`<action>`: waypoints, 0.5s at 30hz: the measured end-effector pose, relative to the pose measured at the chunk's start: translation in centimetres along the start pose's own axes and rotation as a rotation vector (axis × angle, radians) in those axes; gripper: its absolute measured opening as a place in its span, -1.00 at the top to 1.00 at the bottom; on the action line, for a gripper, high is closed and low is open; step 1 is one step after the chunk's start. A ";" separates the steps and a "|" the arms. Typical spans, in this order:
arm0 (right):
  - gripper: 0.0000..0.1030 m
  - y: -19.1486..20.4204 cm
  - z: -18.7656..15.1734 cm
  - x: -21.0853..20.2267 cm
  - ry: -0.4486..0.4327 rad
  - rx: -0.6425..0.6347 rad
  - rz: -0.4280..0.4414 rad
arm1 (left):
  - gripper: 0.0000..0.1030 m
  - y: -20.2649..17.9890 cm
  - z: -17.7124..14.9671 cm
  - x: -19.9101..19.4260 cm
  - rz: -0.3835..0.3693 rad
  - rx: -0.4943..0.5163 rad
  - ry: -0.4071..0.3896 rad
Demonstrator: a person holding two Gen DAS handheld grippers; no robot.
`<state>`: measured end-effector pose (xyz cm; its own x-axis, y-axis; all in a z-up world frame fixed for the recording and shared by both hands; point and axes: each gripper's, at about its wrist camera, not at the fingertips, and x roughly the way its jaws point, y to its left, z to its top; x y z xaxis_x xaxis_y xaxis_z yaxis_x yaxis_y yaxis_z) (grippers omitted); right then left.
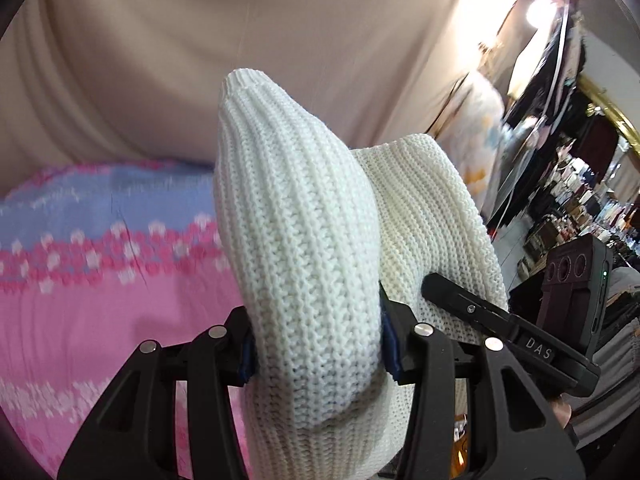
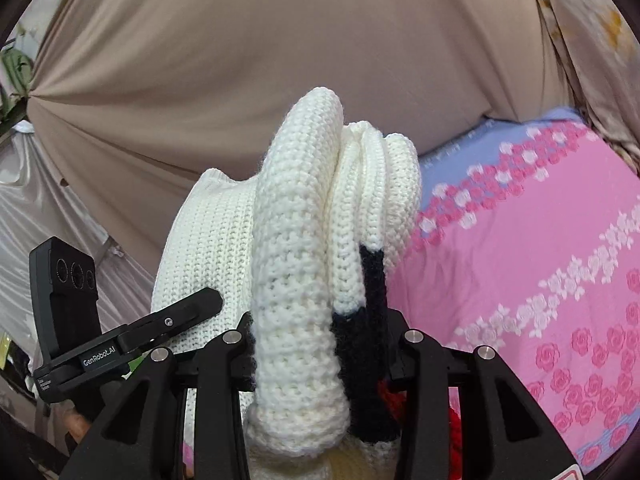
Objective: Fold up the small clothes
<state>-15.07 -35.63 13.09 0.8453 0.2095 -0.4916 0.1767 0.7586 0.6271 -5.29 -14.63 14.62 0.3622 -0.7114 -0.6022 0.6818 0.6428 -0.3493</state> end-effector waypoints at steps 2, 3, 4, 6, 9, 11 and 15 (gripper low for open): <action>0.27 2.1 1.7 -1.1 -0.046 -0.054 0.034 | 0.11 -0.4 1.9 -3.0 -0.010 0.037 -0.082; 0.26 3.6 2.5 -1.8 -0.075 -0.090 0.054 | 0.11 -0.4 2.7 -4.0 -0.010 0.050 -0.110; 0.26 5.0 3.2 -2.4 -0.098 -0.121 0.074 | 0.11 -0.2 3.5 -5.9 -0.013 0.062 -0.152; 0.26 7.8 4.4 -3.3 -0.141 -0.177 0.123 | 0.09 0.5 4.6 -8.3 -0.011 0.069 -0.203; 0.24 11.3 5.4 -3.1 -0.167 -0.228 0.206 | 0.06 2.5 5.5 -11.5 0.021 0.049 -0.247; 0.22 12.8 5.5 -1.5 -0.144 -0.227 0.263 | 0.03 5.2 5.5 -12.2 0.067 0.009 -0.238; 0.03 12.2 3.4 5.9 -0.007 -0.160 0.304 | -0.21 12.3 2.7 -8.3 0.175 -0.105 -0.132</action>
<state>-6.26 -27.21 19.92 0.8506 0.4372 -0.2921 -0.1651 0.7495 0.6411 1.77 -1.54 17.25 0.5541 -0.6129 -0.5634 0.5337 0.7809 -0.3246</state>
